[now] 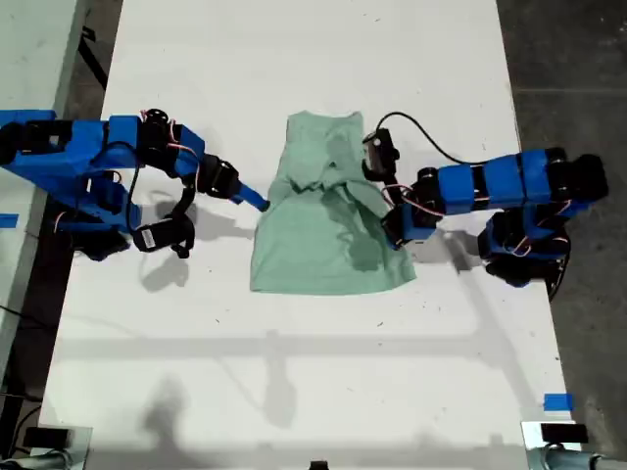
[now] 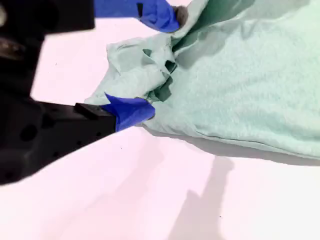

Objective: Fold tshirt

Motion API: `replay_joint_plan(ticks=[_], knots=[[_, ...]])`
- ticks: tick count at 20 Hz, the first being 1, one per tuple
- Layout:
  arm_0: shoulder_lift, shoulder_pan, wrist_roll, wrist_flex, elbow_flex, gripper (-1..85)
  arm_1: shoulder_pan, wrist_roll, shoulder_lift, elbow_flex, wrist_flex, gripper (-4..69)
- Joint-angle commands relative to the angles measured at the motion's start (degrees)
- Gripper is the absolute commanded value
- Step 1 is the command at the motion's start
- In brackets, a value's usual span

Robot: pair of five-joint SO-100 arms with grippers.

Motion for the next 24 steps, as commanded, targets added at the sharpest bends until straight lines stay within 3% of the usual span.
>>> replay_joint_plan(ticks=[1,3,4,6,7,11,16,20,24], knots=[[0.4,0.4,-1.1,-0.4,-2.5,25.1,-0.9,2.5,-7.9,-12.0,-5.4,-1.6],[0.4,0.7,-1.5,-0.1,-3.0,25.1,-0.9,5.4,-17.9,-18.3,-9.8,-1.6],[0.4,0.8,-1.7,0.3,-3.2,25.3,-0.9,6.6,-22.8,-21.2,-11.2,2.9],[0.4,1.1,-1.8,0.8,-3.3,25.6,-1.8,6.3,-33.0,-31.7,-9.1,29.8],[0.4,1.1,-1.9,1.1,-3.3,25.7,-2.2,6.6,-37.4,-37.3,-5.7,37.0],[0.8,1.7,-2.7,2.3,-3.6,26.0,-3.1,6.3,-38.0,-47.7,11.2,30.9],[1.0,2.3,-4.0,6.2,-6.2,26.4,-3.3,3.5,-18.8,-46.9,22.4,28.9],[-0.1,4.1,-6.9,13.1,-10.9,26.7,-1.9,3.3,-6.2,-38.3,23.4,27.4],[-2.8,6.3,-9.1,14.7,-12.7,26.7,-0.2,3.4,0.0,-30.0,21.6,26.3]])
